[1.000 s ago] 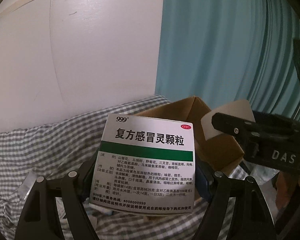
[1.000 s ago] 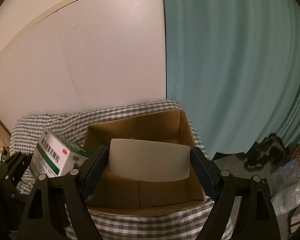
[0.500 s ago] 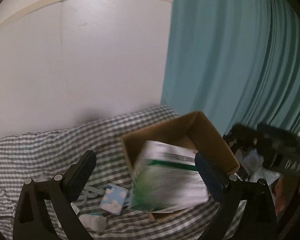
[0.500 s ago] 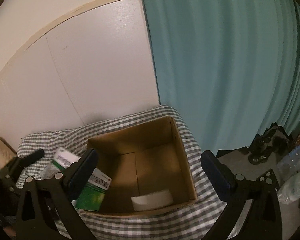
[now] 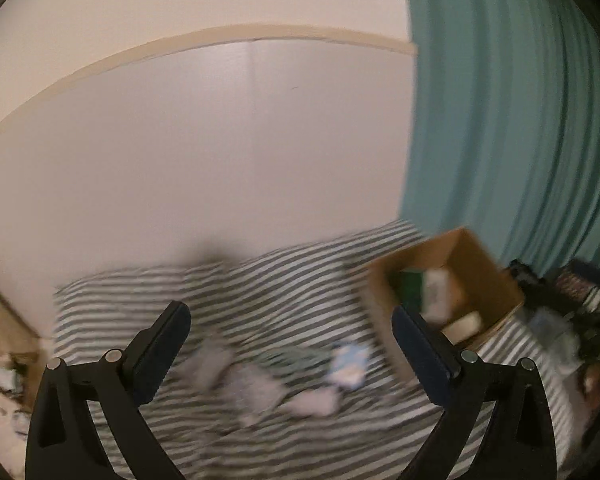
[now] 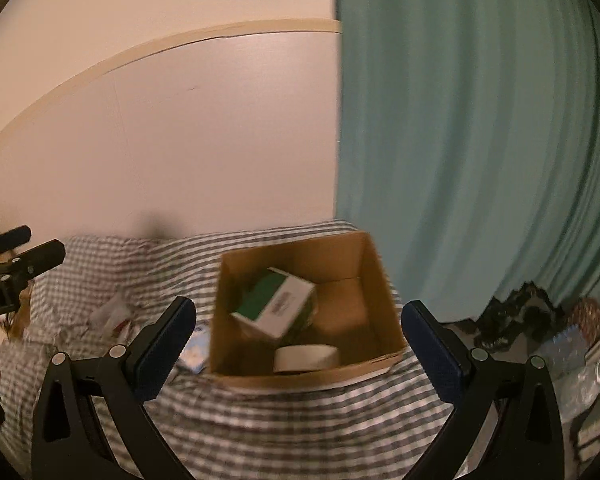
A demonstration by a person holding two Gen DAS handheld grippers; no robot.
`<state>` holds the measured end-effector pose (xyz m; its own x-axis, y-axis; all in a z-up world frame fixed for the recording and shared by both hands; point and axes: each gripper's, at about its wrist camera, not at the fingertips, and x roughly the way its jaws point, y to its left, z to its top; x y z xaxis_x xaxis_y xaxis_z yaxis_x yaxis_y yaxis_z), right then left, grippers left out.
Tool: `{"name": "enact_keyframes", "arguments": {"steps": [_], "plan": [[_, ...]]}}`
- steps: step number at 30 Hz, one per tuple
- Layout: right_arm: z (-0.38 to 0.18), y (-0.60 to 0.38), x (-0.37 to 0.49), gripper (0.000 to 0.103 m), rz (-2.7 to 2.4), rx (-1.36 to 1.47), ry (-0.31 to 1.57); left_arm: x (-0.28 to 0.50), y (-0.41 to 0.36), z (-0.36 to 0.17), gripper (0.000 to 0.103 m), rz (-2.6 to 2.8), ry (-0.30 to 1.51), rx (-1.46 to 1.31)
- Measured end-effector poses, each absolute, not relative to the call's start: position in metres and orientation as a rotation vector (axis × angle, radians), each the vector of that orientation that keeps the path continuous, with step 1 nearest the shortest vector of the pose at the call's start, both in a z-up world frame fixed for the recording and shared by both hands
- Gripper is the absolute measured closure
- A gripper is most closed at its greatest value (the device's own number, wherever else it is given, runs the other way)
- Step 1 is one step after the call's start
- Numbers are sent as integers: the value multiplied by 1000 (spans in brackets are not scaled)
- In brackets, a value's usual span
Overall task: Organize objects
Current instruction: 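Grasp the white tube with the left tool while the right tool grasps the white plush toy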
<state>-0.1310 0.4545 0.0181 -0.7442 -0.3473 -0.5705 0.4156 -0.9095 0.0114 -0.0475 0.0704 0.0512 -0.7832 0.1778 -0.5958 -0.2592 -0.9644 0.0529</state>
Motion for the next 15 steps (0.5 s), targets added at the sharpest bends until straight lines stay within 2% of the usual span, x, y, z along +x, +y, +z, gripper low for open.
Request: {"name": "enact_keyframes", "arguments": {"steps": [4,7,11,15], "plan": [[-1,421,-107,0,-2487,800,146,-34,26,22,0,2868,256,-976],[-30,398,-97,0,-2430,850,151,-31,-10,-13,0,2903,183,-1076],[-73,353,-88,0,-2350,962,256,-33,-38,-53,0,2917,101,-1180],[-112,304,-83,0,-2299,1027,406,-44,-53,-89,0,2938,132,-1260]]}}
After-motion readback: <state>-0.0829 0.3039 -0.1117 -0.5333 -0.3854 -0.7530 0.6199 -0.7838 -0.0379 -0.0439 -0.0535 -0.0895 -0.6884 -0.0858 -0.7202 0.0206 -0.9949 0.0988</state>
